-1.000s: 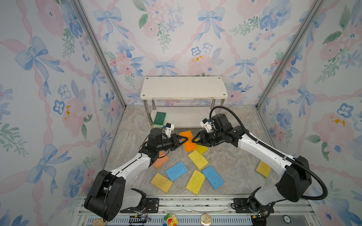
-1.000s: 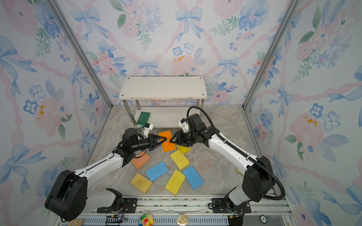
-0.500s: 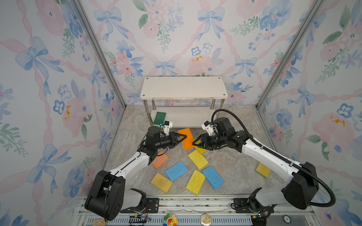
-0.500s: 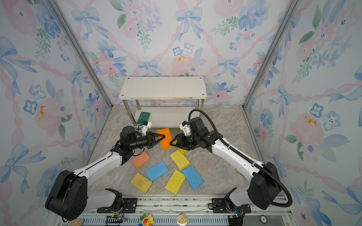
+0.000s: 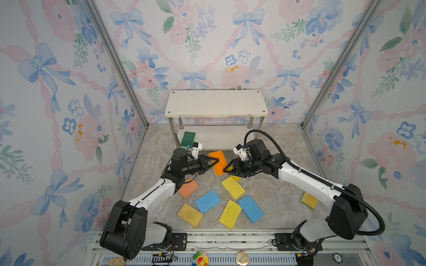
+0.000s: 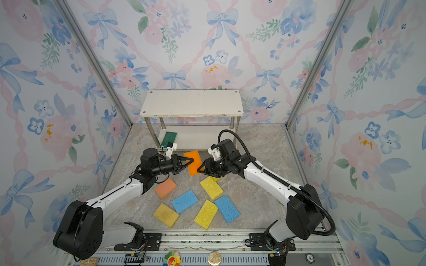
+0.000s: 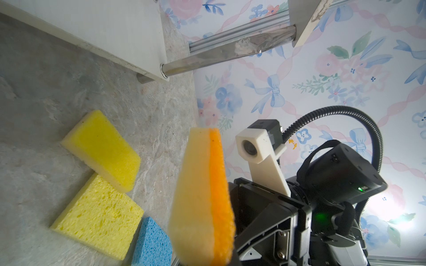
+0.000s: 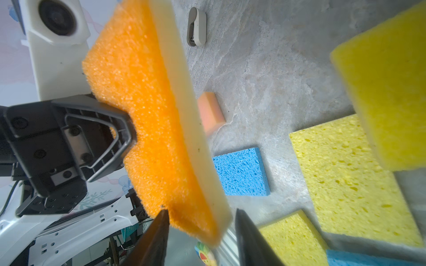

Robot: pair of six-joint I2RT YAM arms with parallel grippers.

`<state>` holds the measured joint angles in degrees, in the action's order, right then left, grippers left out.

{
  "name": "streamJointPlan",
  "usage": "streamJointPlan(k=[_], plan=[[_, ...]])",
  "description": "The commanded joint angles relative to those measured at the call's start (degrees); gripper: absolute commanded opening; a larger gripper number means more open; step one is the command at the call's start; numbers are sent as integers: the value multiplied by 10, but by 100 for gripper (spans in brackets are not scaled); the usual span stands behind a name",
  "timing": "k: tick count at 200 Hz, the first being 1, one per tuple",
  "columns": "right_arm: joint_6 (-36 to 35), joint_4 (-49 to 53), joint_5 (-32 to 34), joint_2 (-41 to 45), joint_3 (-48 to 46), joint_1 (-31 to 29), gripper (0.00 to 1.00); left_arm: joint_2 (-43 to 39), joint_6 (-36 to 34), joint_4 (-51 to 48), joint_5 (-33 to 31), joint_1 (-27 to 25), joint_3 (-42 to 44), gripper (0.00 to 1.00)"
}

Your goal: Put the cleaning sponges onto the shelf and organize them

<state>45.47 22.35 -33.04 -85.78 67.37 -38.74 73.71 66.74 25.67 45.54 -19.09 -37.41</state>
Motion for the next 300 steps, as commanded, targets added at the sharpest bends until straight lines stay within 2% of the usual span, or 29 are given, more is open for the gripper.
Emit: streamJointPlan(k=[1,56,111,119,128,136,144,149,155,174,203,220,232,256,300], plan=[[10,-26,-8,-3,-7,-4,49,-1,4,8,13,3,-13,6],[14,-34,-4,0,-8,-4,40,4,9,8,14,1,-13,5],[18,-36,3,3,-17,-5,13,2,12,8,14,1,-13,7],[22,-37,3,3,-17,-6,10,0,12,8,13,2,-13,10],[25,-39,6,3,-17,-6,8,-3,13,8,9,2,-13,19],[30,-43,8,3,-17,-6,8,-7,14,8,4,2,-12,32],[37,-46,14,3,-18,-7,7,-15,11,8,-6,2,-9,51],[42,-48,19,3,-19,-7,7,-23,9,5,-17,2,-5,62],[49,-49,25,2,-18,-7,7,-38,-2,-23,-45,5,-3,69],[73,-46,64,-5,-13,-5,7,-94,-76,-248,-207,4,-37,83],[131,-87,112,-42,6,-4,7,-152,-125,-466,-430,4,-84,95],[159,-89,134,-82,39,-6,7,-179,-134,-529,-514,6,-89,98],[177,-96,143,-116,63,-9,7,-197,-135,-555,-542,8,-79,98],[208,-132,148,-175,108,-13,7,-235,-132,-591,-557,16,-46,98],[246,-174,156,-279,210,-18,7,-300,-137,-619,-524,23,9,98]])
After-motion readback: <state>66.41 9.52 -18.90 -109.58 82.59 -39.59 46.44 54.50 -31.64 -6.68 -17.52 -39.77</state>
